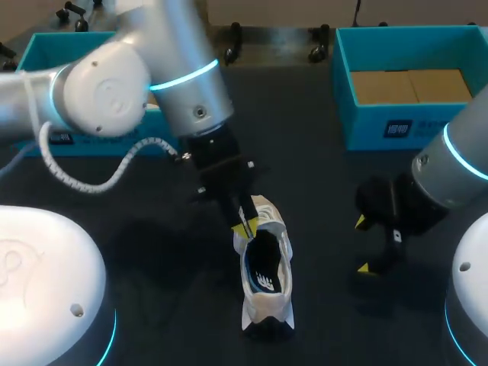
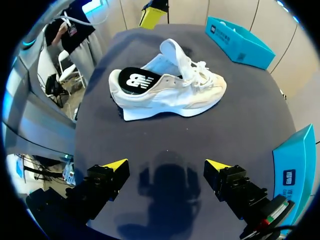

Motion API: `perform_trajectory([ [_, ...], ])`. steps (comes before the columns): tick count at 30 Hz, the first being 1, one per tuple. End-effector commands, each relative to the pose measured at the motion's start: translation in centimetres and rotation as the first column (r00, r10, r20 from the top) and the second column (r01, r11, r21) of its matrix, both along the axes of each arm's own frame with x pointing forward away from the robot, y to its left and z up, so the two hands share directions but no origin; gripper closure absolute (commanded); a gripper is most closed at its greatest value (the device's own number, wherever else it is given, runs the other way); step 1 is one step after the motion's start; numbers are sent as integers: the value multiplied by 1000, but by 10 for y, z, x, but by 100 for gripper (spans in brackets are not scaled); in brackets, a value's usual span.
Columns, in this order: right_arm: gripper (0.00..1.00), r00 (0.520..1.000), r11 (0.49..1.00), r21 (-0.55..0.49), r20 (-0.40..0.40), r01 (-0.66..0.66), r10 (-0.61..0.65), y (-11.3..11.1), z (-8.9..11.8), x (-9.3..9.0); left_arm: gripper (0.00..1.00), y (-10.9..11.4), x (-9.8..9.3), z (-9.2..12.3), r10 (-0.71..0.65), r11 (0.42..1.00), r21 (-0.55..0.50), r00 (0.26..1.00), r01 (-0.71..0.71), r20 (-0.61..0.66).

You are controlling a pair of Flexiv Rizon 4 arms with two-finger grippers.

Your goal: Take the shoe out of the shoebox, open the shoe tongue, remove and reinsert the insole, then place the shoe into the shoebox

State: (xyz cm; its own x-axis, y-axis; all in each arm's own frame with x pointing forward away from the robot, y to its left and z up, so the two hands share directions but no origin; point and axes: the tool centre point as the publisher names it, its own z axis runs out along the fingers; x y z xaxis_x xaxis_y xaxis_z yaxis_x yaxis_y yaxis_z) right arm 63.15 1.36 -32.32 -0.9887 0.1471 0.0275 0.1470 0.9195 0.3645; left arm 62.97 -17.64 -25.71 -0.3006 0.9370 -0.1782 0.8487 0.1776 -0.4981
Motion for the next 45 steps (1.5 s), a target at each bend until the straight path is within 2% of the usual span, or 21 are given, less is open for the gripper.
perform_trajectory([
  [1, 0, 1000, 1000, -17, -13, 11, -11, -22, 3, 0, 100, 1, 0, 7, -130, 966, 217, 990, 138, -51],
  [4, 0, 1000, 999, -30, -5, 16, -17, -44, 8, 2, 100, 6, -1, 12, -142, 960, 237, 989, 150, -50],
  [5, 0, 999, 997, -68, -15, 31, -32, -50, 10, 3, 100, 6, -1, 12, -142, 960, 237, 989, 150, -50],
  [7, 0, 1000, 999, -45, -19, -21, 20, -61, 12, 5, 100, 6, -1, 12, -142, 960, 237, 989, 150, -50],
  [8, 0, 998, 998, -60, -54, 7, -11, -66, 12, 5, 100, 6, -1, 12, -142, 960, 237, 989, 150, -50],
  [23, 0, 998, 998, -60, -54, 7, -11, -66, 12, 5, 100, 6, -1, 12, -142, 960, 237, 989, 150, -50],
  [28, 0, 998, 998, -60, -54, 7, -11, -66, 12, 5, 100, -5, -4, 1, -279, 931, 243, 960, 272, -6],
  [33, 0, 998, 998, -60, -54, 7, -11, -66, 12, 5, 100, -14, -15, -7, -382, 899, 240, 924, 366, 24],
  [35, 0, 998, 998, -60, -54, 7, -11, -66, 12, 5, 100, -15, -17, -8, -425, 872, 273, 905, 406, 9],
  [45, 0, 998, 998, -60, -54, 7, -11, -66, 12, 5, 100, -15, -17, -8, -425, 872, 273, 905, 406, 9],
])
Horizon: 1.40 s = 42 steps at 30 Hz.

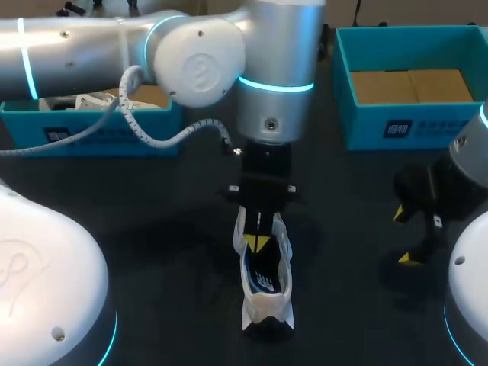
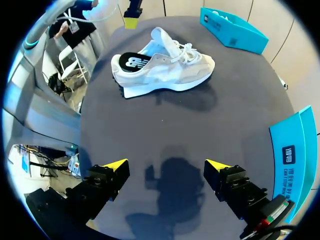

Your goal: Take the shoe out of the shoebox, open the shoe tongue, remove and reinsert the insole, then place the shoe into the shoebox

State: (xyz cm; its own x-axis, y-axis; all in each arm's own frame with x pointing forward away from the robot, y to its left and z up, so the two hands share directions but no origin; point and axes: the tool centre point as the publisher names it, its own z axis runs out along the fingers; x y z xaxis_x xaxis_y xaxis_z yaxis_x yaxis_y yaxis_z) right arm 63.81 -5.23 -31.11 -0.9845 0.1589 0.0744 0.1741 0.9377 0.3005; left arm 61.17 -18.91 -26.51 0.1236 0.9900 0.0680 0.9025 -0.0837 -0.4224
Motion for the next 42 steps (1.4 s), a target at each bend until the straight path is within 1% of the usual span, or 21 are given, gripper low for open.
perform_trajectory([
  [1, 0, 1000, 1000, -1, 2, 0, 0, 0, 0, -1, 100, -3, 1, 0, -7, 1000, 14, 1000, 7, 0],
  [6, 0, 1000, 1000, -1, 2, 0, 0, 0, 0, -1, 100, -9, -7, -25, -112, 994, 12, 994, 112, 19],
  [8, 0, 1000, 1000, -1, 2, 0, 0, 0, 0, -1, 100, -10, -8, -31, -127, 992, 13, 991, 126, 30],
  [12, 0, 1000, 1000, -1, 2, 0, 0, 0, 0, -1, 100, -4, -9, -42, -148, 989, -2, 989, 148, 14],
  [13, 0, 1000, 1000, -1, 2, 0, 0, 0, 0, -1, 100, -4, -9, -43, -146, 989, 12, 989, 145, 12],
  [22, 0, 1000, 1000, -1, 2, 0, 0, 0, 0, -1, 100, -4, -9, -43, -146, 989, 12, 989, 145, 12],
  [25, 0, 1000, 1000, -1, 2, 0, 0, 0, 0, -1, 100, -7, -10, -54, -157, 988, 6, 987, 157, 15],
  [30, 0, 1000, 1000, 0, 4, -5, 5, 0, 2, -2, 100, -7, -13, -64, -191, 981, -41, 981, 191, 20],
  [36, 0, 999, 999, 37, 40, -19, 17, -8, 8, -1, 100, -12, -15, -71, -183, 981, -61, 983, 183, 3],
  [40, 0, 999, 999, 30, 35, -26, 25, -14, 12, -2, 100, -11, -16, -72, -184, 982, -49, 983, 184, 14],
  [42, 0, 999, 999, 26, 29, -29, 28, -16, 12, -2, 100, -9, -17, -69, -171, 984, -37, 985, 172, 23],
])
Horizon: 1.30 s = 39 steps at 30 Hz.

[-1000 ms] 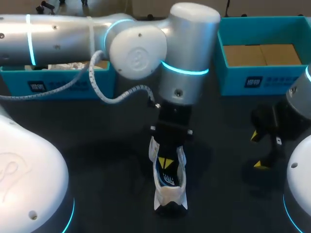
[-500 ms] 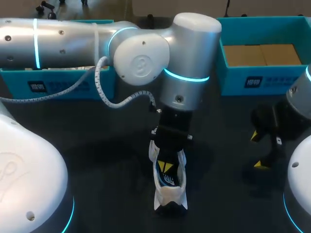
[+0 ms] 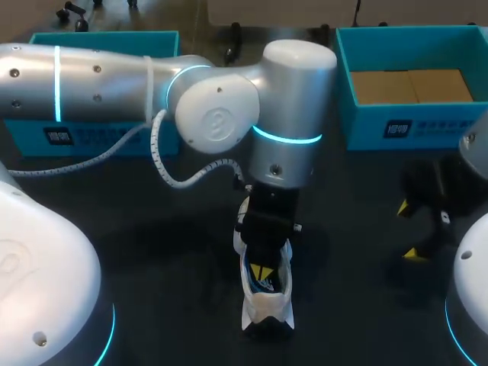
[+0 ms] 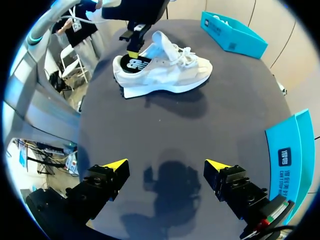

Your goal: Take the shoe out of the shoebox, open the shoe tongue, remove and reinsert the insole, then place the shoe into the shoebox

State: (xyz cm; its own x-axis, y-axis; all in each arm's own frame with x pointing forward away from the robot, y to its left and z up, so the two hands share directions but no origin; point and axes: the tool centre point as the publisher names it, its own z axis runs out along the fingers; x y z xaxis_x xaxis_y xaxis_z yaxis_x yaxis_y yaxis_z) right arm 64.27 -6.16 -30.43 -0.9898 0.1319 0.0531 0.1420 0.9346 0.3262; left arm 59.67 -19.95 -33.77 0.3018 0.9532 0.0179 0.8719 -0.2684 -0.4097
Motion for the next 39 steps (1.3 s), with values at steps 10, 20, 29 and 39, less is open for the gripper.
perform_trajectory([
  [10, 0, 1000, 1000, 3, 4, -2, 2, -6, 5, -7, 100, 15, -4, 7, 17, 1000, 23, 999, -17, 29],
  [20, 0, 1000, 1000, 3, 4, -2, 2, -6, 5, -7, 100, 25, -2, -2, 39, 999, 19, 999, -39, 10],
  [29, 0, 1000, 1000, 3, 4, -2, 2, -6, 5, -7, 100, 22, -3, -17, 35, 999, 7, 999, -35, 3],
  [39, 0, 1000, 1000, 3, 4, -2, 2, -6, 5, -7, 100, 12, -4, -17, 35, 999, -17, 999, -35, -2],
])
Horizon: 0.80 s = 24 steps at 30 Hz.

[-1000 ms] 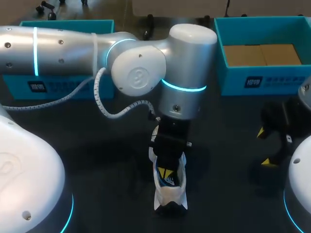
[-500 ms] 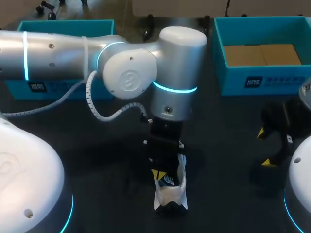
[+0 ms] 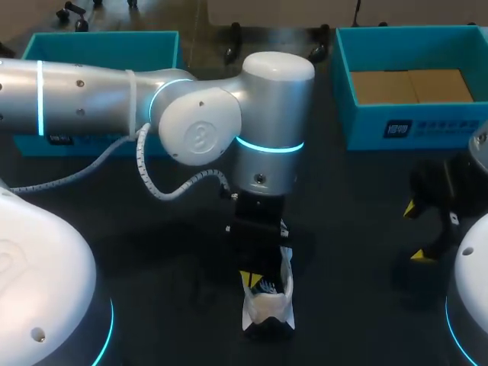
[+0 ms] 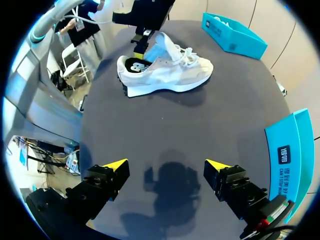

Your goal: Take the shoe out of the shoebox, open the shoe tongue, remove and reinsert the insole, then place the shoe into the shoebox

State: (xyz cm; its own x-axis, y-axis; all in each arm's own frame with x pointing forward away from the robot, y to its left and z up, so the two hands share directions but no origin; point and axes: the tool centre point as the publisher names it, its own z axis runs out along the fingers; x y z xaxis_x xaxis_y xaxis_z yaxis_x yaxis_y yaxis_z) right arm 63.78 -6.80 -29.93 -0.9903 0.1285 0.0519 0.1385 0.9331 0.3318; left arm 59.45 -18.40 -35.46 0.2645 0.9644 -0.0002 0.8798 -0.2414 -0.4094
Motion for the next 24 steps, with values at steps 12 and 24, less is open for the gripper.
perform_trajectory([
  [12, 0, 1000, 1000, -3, 2, 1, -1, 0, 0, -2, 100, -9, -6, -19, 1, 999, 54, 1000, -2, 12],
  [24, 0, 1000, 1000, -3, 2, 1, -1, 0, 0, -2, 100, -11, -2, -31, 32, 997, 65, 999, -32, 0],
])
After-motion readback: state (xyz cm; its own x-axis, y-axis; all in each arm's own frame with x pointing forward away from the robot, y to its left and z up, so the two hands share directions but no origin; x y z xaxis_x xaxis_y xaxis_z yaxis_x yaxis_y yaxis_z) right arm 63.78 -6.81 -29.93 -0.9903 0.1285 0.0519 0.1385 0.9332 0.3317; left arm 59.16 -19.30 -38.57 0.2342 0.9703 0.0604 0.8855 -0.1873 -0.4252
